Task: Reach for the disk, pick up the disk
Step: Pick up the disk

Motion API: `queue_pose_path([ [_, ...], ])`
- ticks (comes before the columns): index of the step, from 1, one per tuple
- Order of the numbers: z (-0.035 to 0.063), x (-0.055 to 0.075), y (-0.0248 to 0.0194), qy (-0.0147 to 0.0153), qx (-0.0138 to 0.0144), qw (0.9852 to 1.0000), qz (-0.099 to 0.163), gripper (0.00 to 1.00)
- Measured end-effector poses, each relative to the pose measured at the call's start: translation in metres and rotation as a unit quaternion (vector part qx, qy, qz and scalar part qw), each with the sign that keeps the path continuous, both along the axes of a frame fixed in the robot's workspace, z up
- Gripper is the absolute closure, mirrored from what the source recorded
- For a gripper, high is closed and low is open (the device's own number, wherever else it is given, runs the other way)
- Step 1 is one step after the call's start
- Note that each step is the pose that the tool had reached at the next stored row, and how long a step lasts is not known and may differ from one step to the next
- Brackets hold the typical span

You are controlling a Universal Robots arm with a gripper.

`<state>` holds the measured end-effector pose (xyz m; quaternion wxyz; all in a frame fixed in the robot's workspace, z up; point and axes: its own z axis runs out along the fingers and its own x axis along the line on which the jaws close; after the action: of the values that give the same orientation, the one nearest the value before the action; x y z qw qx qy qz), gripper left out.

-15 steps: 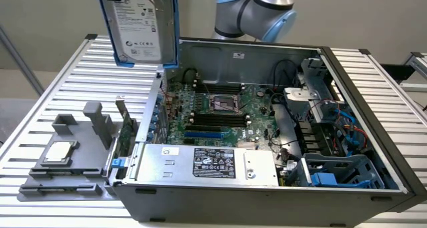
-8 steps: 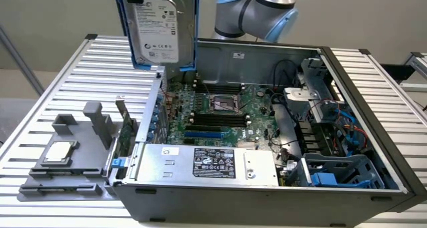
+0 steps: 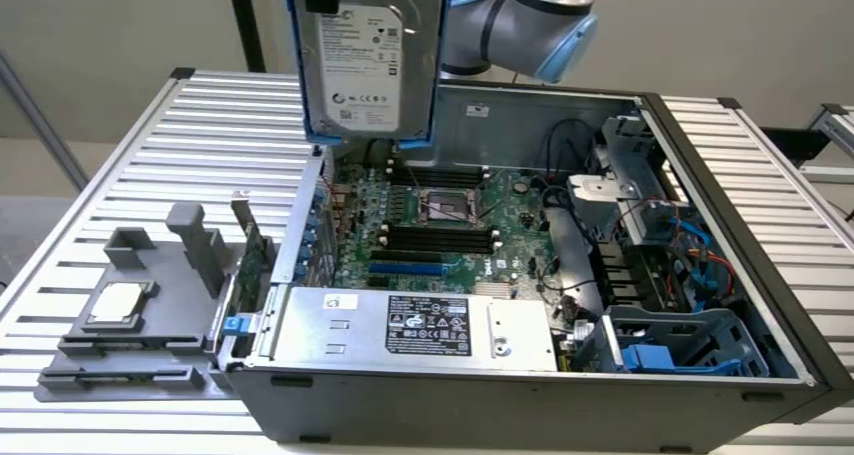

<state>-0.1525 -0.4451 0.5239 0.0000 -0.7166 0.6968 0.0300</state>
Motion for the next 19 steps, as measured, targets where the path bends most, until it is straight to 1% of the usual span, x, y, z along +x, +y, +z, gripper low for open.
queue_pose_path([
  [10, 0.0008, 0.046, -0.0118, 0.0005, 0.0011, 1.0000, 0.000, 0.67],
  [19, 0.0008, 0.087, -0.0267, 0.0004, 0.0012, 1.0000, 0.000, 0.67],
])
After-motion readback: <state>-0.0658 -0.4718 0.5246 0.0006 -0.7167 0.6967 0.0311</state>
